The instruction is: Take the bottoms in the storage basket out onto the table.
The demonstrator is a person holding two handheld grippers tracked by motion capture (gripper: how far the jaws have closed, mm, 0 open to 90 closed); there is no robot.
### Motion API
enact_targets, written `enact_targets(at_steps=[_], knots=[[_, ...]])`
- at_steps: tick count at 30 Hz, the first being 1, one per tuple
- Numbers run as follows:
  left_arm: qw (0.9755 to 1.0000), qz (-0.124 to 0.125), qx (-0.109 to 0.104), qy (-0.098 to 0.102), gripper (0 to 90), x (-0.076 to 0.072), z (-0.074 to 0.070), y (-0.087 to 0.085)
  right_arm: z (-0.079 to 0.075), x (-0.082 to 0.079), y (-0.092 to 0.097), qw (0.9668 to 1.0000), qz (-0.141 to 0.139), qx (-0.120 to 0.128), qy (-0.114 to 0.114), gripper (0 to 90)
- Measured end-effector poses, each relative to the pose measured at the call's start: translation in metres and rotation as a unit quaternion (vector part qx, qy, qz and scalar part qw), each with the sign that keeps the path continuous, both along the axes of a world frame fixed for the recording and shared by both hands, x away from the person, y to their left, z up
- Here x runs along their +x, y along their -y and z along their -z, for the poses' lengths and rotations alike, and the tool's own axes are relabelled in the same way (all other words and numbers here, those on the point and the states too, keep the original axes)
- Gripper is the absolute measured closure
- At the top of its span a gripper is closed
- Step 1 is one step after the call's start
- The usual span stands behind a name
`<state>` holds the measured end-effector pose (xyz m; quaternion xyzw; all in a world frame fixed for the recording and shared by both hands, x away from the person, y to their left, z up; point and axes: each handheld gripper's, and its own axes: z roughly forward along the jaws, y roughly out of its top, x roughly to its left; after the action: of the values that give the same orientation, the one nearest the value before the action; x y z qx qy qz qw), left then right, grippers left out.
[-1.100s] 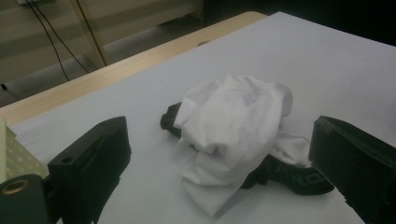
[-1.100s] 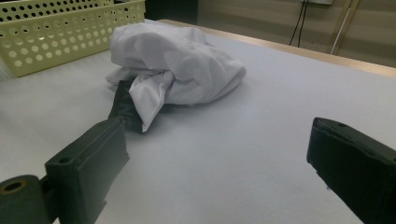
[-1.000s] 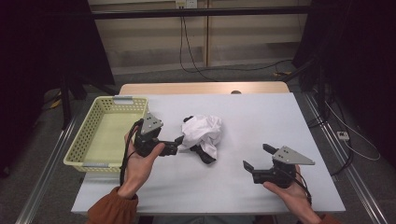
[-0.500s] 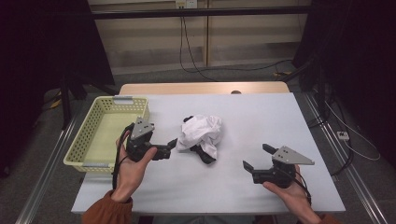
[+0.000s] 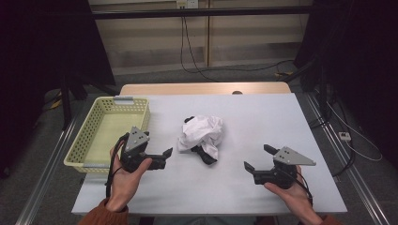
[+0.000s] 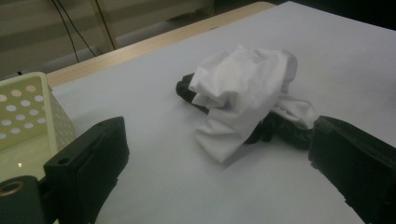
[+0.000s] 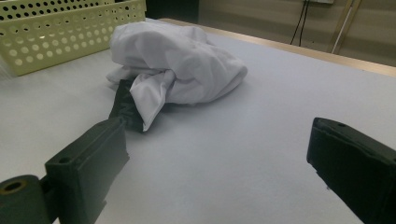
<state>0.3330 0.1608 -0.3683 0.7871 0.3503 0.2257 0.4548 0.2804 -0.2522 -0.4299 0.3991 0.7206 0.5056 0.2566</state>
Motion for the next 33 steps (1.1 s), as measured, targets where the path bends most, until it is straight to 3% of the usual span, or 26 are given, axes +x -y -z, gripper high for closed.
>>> enact_targets(at_steps=[7, 10, 18, 20, 23, 33], knots=[[1.0000, -0.001, 0.001, -0.006, 5.1, -0.008, 0.013, -0.005, 0.000, 0.000, 0.000, 1.0000, 0.000, -0.001, 0.001, 4.8], [0.9998, 0.001, 0.009, -0.018, 5.1, -0.010, 0.021, -0.006, 0.000, 0.000, 0.000, 1.0000, 0.000, -0.002, 0.001, 4.8], [0.9999, -0.006, 0.001, -0.016, 5.3, -0.017, 0.032, -0.011, 0.000, -0.001, 0.000, 1.0000, 0.001, -0.003, 0.001, 4.8], [0.9996, -0.003, -0.006, -0.029, 5.1, -0.017, 0.035, -0.012, -0.001, -0.001, 0.000, 1.0000, 0.001, -0.004, 0.002, 4.8], [0.9998, -0.005, 0.008, -0.016, 5.2, -0.019, 0.039, -0.012, -0.001, -0.001, 0.000, 1.0000, -0.003, -0.004, 0.004, 4.8], [0.9999, -0.011, -0.004, -0.009, 5.1, -0.022, 0.043, -0.011, -0.001, -0.002, 0.000, 1.0000, -0.003, -0.003, 0.005, 4.8]])
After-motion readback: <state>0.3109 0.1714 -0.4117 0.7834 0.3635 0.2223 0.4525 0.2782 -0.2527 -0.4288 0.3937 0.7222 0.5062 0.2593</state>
